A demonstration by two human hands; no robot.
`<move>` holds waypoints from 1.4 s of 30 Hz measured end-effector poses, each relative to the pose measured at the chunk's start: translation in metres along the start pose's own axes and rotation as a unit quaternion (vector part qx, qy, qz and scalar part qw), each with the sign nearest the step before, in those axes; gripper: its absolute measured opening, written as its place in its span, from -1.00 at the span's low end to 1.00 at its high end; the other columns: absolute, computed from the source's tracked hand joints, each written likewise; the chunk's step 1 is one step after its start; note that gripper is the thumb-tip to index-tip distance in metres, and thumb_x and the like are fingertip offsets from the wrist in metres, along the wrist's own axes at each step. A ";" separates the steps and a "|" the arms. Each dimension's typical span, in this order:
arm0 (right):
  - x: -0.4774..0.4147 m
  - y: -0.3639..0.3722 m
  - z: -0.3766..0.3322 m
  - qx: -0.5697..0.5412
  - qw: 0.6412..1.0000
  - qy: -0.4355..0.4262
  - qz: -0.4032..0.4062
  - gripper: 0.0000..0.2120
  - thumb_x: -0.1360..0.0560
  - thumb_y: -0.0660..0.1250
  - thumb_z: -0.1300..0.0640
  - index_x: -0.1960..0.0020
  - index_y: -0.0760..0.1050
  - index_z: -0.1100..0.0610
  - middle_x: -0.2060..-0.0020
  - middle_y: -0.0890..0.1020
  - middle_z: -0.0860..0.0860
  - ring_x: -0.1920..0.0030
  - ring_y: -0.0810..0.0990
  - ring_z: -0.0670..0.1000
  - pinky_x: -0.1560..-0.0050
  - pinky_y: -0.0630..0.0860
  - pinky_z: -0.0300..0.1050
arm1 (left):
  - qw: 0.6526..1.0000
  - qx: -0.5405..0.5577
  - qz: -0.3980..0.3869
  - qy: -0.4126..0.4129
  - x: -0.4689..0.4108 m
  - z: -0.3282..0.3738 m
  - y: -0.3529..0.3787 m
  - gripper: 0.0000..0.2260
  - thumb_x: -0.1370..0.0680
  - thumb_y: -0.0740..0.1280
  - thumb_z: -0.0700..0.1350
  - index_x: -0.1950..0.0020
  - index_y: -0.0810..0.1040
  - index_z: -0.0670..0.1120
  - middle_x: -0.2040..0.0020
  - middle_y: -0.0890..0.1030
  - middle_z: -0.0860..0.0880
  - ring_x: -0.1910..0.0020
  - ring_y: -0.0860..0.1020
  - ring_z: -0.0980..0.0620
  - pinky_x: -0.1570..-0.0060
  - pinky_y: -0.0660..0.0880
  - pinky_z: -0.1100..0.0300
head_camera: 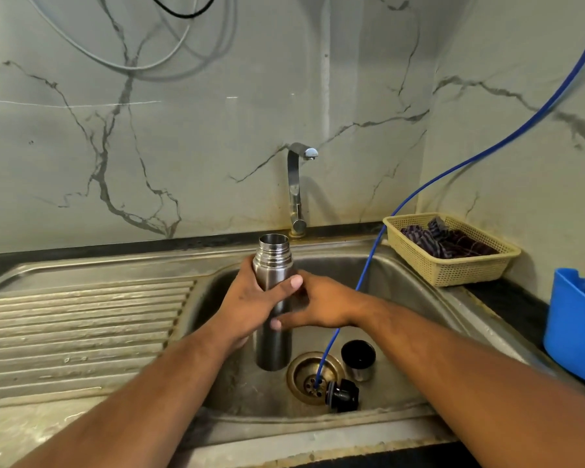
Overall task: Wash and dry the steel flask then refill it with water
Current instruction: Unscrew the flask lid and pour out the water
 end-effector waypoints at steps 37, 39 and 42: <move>0.003 -0.062 0.038 0.325 0.926 0.047 0.185 -0.03 -0.31 0.59 0.03 -0.55 0.13 -0.28 -0.34 0.49 -0.01 -0.35 0.40 0.08 -0.31 0.45 0.19 | 0.995 -0.058 0.081 -0.015 -0.014 -0.010 -0.045 -0.64 -0.63 0.27 0.19 -0.27 0.53 -0.03 -0.18 0.63 -0.05 -0.13 0.57 0.07 0.05 0.41 0.27; 0.002 -0.062 0.037 0.330 0.924 0.043 0.187 -0.03 -0.32 0.59 0.03 -0.55 0.12 -0.28 -0.35 0.48 -0.01 -0.35 0.39 0.08 -0.32 0.42 0.19 | 0.995 -0.059 0.083 -0.018 -0.014 -0.010 -0.045 -0.64 -0.63 0.28 0.18 -0.28 0.53 -0.04 -0.18 0.64 -0.03 -0.19 0.57 0.04 0.06 0.40 0.28; 0.002 -0.061 0.035 0.333 0.923 0.037 0.189 -0.05 -0.33 0.58 0.03 -0.55 0.12 -0.30 -0.34 0.48 -0.02 -0.35 0.39 0.07 -0.33 0.38 0.18 | 0.994 -0.069 0.084 -0.020 -0.013 -0.011 -0.046 -0.64 -0.63 0.27 0.18 -0.27 0.54 -0.04 -0.20 0.63 -0.08 -0.10 0.57 0.04 0.09 0.42 0.29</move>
Point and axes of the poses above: each hand's wrist, its own x-axis away from the middle knuckle, its own y-axis out of the palm, z = x × y, the point moved 10 cm from there along -x, towards the middle knuckle
